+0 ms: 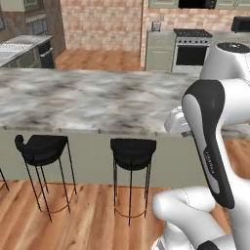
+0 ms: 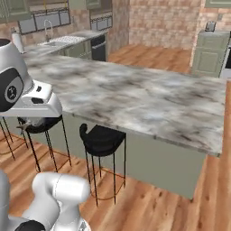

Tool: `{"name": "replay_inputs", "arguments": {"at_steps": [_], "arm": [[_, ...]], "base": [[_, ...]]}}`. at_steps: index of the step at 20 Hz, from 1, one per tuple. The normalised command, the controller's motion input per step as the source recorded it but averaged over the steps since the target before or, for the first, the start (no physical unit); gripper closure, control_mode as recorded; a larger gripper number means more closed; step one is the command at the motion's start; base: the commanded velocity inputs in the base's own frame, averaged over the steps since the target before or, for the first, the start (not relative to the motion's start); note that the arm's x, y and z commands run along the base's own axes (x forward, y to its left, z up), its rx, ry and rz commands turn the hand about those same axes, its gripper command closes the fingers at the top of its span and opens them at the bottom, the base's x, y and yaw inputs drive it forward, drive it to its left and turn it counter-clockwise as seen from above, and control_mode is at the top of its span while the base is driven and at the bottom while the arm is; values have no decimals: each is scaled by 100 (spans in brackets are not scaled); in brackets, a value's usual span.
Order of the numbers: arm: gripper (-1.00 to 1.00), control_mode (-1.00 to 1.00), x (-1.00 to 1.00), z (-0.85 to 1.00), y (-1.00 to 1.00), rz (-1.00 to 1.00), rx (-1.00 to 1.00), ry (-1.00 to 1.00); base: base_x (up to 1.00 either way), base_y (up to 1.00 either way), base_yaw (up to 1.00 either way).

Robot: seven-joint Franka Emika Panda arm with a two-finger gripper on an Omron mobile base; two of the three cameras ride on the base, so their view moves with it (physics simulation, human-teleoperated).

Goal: Take the fish from the fridge and place it on the digital scale on the counter by the fridge. Wait a few seconds for a reading, then move it to the plate on the dining counter.

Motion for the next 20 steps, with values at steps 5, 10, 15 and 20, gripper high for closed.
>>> {"name": "replay_inputs", "arguments": {"at_steps": [5, 10, 15, 20], "arm": [[100, 100, 0, 0, 0, 0, 0, 0], [100, 100, 0, 0, 0, 0, 0, 0], [100, 100, 0, 0, 0, 0, 0, 0], [100, 100, 0, 0, 0, 0, 0, 0]], "base": [[7, 100, -38], [0, 100, -33], [0, 100, -28], [0, 100, -25]]}}
